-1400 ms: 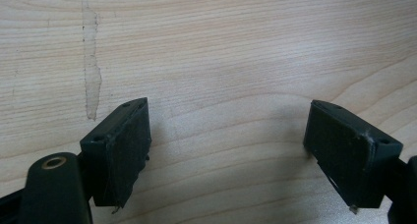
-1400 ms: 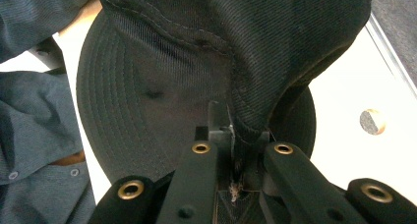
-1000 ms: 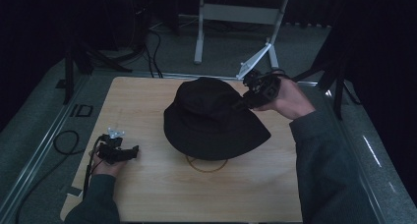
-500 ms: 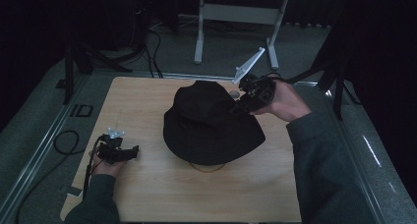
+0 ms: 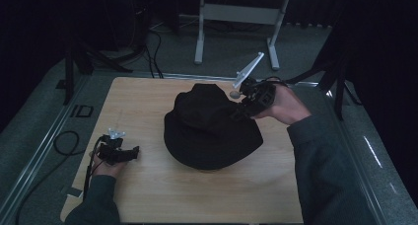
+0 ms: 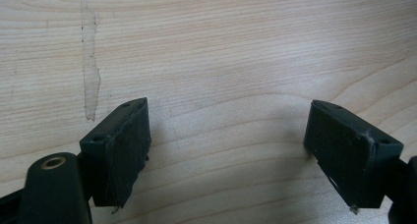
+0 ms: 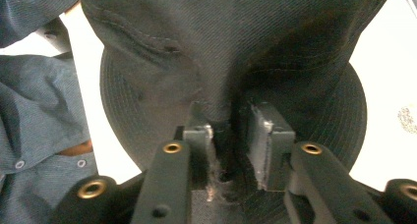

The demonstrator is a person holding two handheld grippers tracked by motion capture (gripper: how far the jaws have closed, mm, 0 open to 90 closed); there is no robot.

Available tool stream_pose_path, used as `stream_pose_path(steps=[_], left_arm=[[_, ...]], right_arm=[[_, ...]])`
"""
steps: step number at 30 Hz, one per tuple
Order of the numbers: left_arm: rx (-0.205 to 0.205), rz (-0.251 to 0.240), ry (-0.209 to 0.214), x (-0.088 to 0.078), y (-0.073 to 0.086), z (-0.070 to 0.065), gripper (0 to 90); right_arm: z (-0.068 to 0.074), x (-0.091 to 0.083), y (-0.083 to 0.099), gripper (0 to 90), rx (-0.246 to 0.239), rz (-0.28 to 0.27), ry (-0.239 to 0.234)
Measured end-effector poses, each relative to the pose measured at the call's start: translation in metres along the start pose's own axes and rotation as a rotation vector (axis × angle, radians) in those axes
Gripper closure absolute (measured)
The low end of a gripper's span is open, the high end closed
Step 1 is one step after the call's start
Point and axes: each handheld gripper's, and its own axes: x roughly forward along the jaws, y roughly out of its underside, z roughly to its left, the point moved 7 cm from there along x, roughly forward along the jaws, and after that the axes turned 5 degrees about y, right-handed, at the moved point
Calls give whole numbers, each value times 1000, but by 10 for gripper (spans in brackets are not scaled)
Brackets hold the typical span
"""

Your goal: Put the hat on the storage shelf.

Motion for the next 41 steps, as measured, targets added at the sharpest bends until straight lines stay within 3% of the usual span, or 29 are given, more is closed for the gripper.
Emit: stream_pose_path(steps=[6,13,30,41], left_arm=[[1,0,1,0,0,0,181],[1,-1,0,0,0,0,181],[1,0,0,0,0,0,180],[1,-1,0,0,0,0,179]], right_arm=[[-3,3,-1,579,35,20,18],[-8,6,5,482,89,23,-1],[-11,-3,11,299,105,-13,59],[-12,-21,18,284,106,-38,76]])
